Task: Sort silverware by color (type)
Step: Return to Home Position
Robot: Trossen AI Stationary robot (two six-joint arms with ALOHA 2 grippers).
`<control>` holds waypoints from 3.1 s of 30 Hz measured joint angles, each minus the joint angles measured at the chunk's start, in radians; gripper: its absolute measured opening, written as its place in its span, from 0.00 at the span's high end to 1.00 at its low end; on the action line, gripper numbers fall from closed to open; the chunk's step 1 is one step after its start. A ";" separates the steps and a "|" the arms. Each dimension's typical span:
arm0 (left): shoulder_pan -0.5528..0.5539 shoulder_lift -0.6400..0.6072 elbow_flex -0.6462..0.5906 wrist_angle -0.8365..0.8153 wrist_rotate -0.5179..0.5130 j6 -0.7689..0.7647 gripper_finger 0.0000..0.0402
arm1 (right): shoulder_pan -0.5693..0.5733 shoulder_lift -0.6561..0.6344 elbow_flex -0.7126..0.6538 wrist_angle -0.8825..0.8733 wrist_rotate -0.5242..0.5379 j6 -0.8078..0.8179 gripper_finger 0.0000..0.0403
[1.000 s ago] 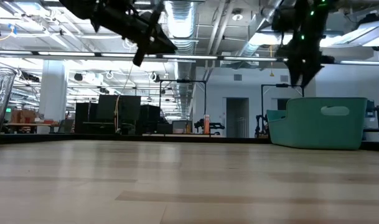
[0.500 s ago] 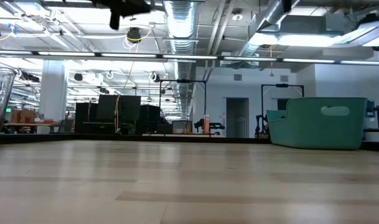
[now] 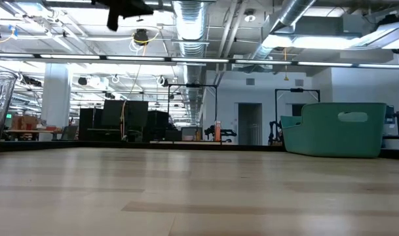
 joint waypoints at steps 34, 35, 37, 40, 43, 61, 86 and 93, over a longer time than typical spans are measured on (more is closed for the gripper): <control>-0.198 -0.339 -0.649 0.633 0.257 0.173 1.00 | 0.105 -0.665 -0.640 0.204 0.030 0.054 0.97; -0.198 -0.350 -0.666 0.635 0.260 0.171 1.00 | 0.109 -0.699 -0.664 0.216 0.058 0.091 0.97; -0.198 -0.375 -0.708 0.656 0.256 0.172 1.00 | 0.115 -0.769 -0.715 0.249 0.073 0.112 0.97; -0.198 -0.401 -0.770 0.741 0.235 0.162 1.00 | 0.141 -0.849 -0.800 0.325 0.059 0.108 0.98; -0.198 -0.426 -0.815 0.785 0.229 0.136 1.00 | 0.171 -0.884 -0.875 0.374 0.061 0.108 0.98; -0.162 -0.635 -0.916 0.574 0.238 0.176 1.00 | 0.302 -0.871 -1.057 0.486 0.113 0.125 0.98; -0.181 -0.913 -0.912 0.289 0.336 0.192 1.00 | 0.196 -0.884 -1.106 0.520 -0.028 0.052 0.97; -0.181 -0.911 -0.881 0.268 0.509 0.045 1.00 | 0.222 -0.884 -1.123 0.548 -0.031 0.130 0.97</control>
